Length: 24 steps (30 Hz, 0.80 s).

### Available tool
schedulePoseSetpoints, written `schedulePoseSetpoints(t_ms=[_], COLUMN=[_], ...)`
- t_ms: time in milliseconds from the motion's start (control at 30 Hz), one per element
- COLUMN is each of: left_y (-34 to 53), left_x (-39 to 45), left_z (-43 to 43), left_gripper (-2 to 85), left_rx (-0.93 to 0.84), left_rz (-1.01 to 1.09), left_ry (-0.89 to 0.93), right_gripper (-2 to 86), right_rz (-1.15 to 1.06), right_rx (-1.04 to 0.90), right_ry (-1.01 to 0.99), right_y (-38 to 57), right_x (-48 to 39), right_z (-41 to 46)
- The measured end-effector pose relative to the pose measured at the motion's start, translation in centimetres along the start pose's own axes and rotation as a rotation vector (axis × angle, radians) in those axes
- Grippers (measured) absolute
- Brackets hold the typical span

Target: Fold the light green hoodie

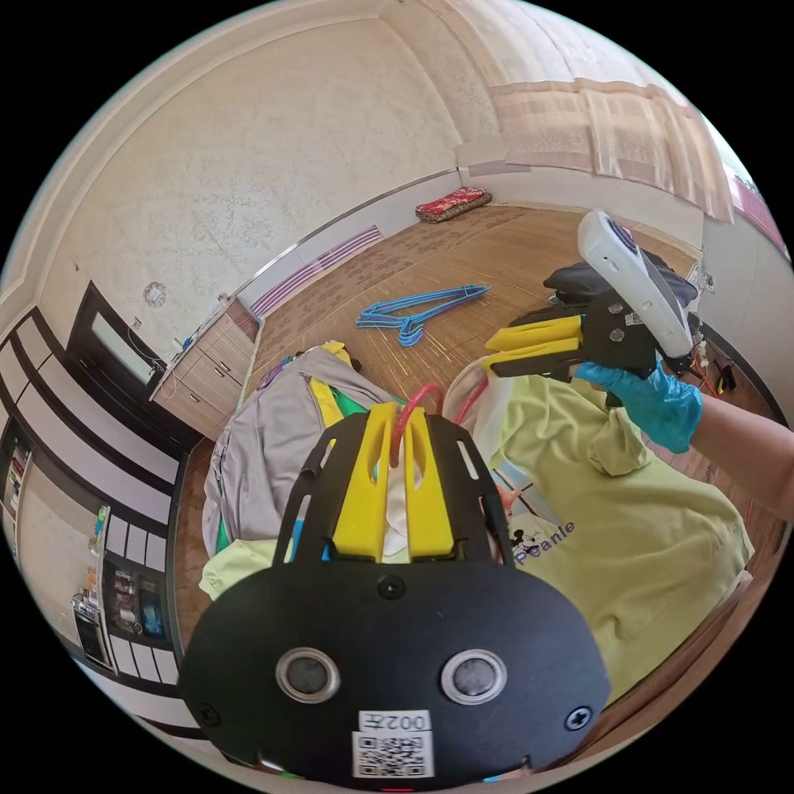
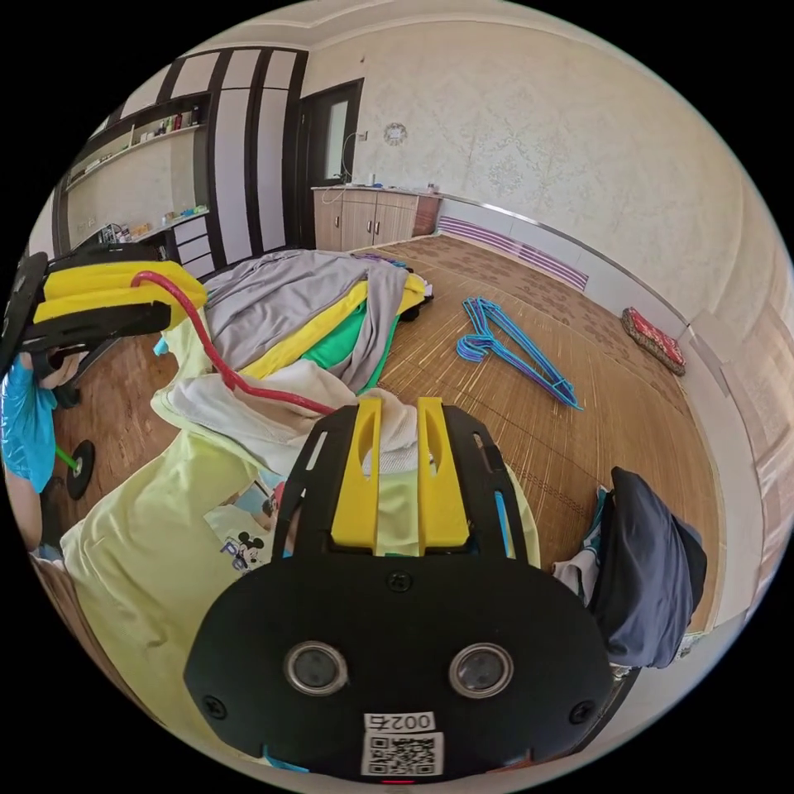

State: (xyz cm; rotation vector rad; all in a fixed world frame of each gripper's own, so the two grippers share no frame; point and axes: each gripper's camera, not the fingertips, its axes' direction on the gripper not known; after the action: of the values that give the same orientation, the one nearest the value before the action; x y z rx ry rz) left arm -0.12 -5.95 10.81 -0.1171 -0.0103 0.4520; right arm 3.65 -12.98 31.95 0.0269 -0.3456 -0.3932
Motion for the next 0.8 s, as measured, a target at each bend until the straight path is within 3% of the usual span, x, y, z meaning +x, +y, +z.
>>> schedulePoseSetpoints(t_ms=[467, 800], left_y=[0.8, 2.1], left_x=[-0.5, -1.9], left_z=[0.0, -0.5], left_gripper=[-0.8, -0.9], left_rx=[0.010, 0.032], left_rz=[-0.005, -0.048], left_ry=[-0.005, -0.040], right_gripper=[3.9, -0.4], right_rz=[-0.073, -0.014], right_rx=[-0.104, -0.075], right_ry=[0.101, 0.205], right_y=[0.6, 1.8], right_x=[-0.2, 1.3], right_z=[3.1, 3.3])
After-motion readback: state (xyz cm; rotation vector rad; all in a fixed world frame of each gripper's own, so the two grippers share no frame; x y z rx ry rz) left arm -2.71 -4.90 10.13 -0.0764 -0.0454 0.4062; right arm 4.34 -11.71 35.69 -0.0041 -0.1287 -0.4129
